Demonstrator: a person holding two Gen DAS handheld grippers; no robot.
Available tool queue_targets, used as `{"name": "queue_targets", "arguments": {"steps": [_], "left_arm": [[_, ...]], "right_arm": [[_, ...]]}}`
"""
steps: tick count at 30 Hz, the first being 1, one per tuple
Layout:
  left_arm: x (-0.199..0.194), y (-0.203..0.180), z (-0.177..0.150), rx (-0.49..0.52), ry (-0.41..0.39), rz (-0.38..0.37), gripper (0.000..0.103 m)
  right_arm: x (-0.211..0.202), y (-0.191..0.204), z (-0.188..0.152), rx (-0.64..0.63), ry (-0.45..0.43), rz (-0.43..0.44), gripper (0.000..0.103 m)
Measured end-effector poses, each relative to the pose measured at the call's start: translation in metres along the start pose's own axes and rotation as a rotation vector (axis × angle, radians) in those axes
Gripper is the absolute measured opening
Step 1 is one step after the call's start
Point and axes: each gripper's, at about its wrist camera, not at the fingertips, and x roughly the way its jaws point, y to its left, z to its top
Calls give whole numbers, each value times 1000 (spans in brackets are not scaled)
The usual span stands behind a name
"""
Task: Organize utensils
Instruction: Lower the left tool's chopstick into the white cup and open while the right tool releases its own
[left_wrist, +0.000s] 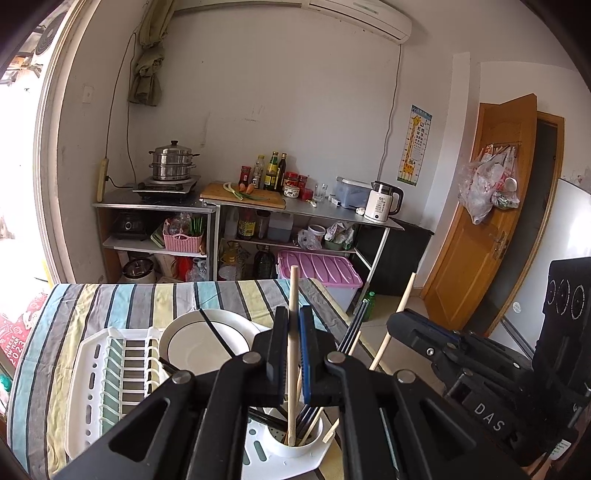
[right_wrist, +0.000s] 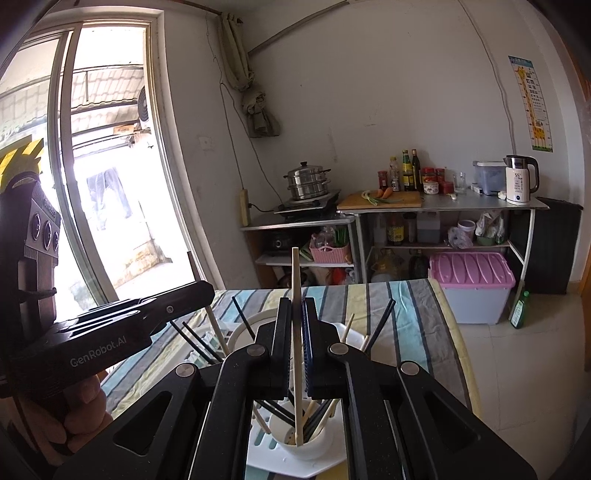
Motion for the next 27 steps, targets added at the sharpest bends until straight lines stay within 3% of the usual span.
{"name": "queue_targets", "arguments": {"steps": [16,27], "left_arm": [[47,11,-38,-32,92,3,6],[47,19,-43,-38,96,41,7]], "right_arm": [[41,-22,-33,34,93,-12,5],[48,-32,-42,51,125,-31,6]]}}
